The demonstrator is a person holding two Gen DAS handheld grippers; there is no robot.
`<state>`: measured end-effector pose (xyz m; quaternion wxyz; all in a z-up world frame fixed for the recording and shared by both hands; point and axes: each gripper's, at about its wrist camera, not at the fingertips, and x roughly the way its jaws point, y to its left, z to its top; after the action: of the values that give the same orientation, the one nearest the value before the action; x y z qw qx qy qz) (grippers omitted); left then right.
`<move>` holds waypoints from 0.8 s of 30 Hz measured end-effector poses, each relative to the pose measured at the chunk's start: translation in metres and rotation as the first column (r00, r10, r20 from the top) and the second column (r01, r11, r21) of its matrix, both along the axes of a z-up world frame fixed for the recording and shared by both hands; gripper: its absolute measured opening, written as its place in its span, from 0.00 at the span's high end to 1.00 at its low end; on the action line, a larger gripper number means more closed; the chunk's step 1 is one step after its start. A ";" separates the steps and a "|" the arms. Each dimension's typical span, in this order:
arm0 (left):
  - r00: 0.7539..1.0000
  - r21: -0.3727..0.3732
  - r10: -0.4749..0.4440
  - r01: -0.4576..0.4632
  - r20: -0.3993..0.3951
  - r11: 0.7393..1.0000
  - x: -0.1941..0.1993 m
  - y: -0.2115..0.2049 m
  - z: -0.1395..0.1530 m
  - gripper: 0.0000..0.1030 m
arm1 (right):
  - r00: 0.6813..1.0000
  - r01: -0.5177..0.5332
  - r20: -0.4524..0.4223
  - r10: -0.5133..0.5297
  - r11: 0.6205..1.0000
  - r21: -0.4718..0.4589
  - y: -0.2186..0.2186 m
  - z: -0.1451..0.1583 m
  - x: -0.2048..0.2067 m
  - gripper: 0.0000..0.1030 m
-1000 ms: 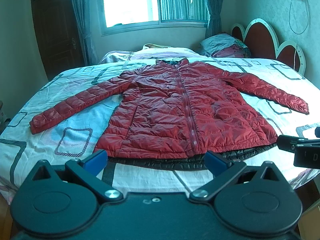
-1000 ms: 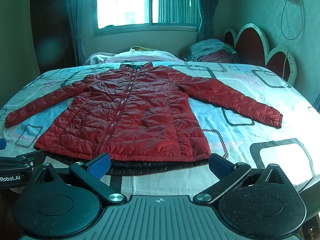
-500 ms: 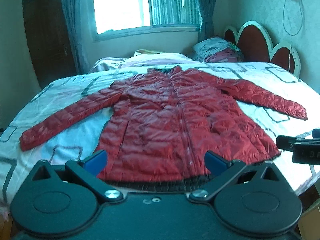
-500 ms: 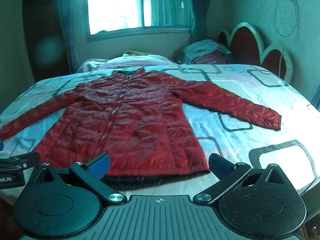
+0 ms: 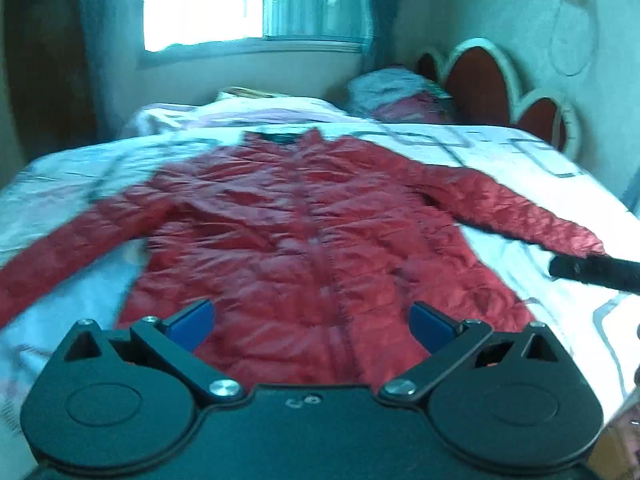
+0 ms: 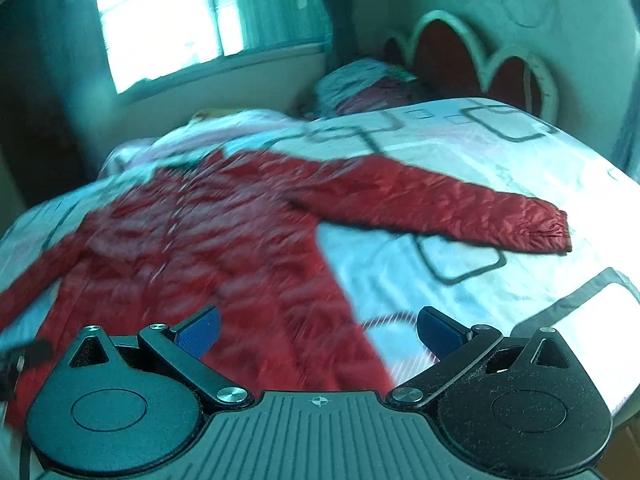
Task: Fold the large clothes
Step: 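Grasp the red jacket's sleeve cuff with the right gripper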
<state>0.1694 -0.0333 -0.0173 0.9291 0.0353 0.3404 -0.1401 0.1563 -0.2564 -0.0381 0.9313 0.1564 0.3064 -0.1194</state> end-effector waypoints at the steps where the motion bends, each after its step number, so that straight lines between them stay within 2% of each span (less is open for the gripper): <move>1: 1.000 0.005 -0.011 0.011 -0.007 1.000 0.008 -0.004 -0.002 0.00 | 0.999 0.032 0.010 -0.032 0.999 0.020 -0.010 -0.002 0.005 0.00; 4: 0.999 0.033 -0.040 0.040 -0.011 0.999 0.028 -0.018 -0.008 0.00 | 0.988 0.144 0.040 -0.147 0.988 0.060 -0.043 -0.007 0.012 0.00; 6: 0.998 0.039 -0.067 0.067 -0.005 0.997 0.038 -0.028 -0.011 0.06 | 0.976 0.206 0.051 -0.211 0.974 0.092 -0.067 -0.011 0.014 0.01; 7: 0.997 0.045 -0.077 0.077 -0.003 0.996 0.043 -0.033 -0.013 0.07 | 0.969 0.232 0.060 -0.240 0.966 0.110 -0.080 -0.013 0.015 0.04; 8: 0.997 0.054 -0.077 0.077 -0.002 0.996 0.049 -0.039 -0.014 0.08 | 0.963 0.254 0.059 -0.263 0.959 0.129 -0.093 -0.016 0.016 0.32; 9: 0.997 0.061 -0.076 0.076 -0.002 0.995 0.055 -0.045 -0.017 0.08 | 0.955 0.284 0.044 -0.294 0.947 0.151 -0.107 -0.020 0.018 0.47; 14: 0.998 0.072 -0.056 0.057 -0.013 0.996 0.087 -0.068 -0.024 0.08 | 0.920 0.376 -0.001 -0.392 0.882 0.283 -0.171 -0.055 0.033 0.47; 21: 0.999 0.145 -0.013 0.020 -0.049 0.989 0.139 -0.109 -0.037 0.08 | 0.887 0.433 -0.060 -0.457 0.782 0.448 -0.231 -0.108 0.056 0.47; 24: 0.998 0.155 0.005 0.005 -0.060 0.988 0.155 -0.124 -0.040 0.07 | 0.880 0.425 -0.024 -0.474 0.764 0.485 -0.242 -0.116 0.058 0.47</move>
<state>0.3246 -0.1574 -0.0570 0.9129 0.1031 0.3780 -0.1142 0.2141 -0.4986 -0.1539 0.8217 0.4552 0.2324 -0.2521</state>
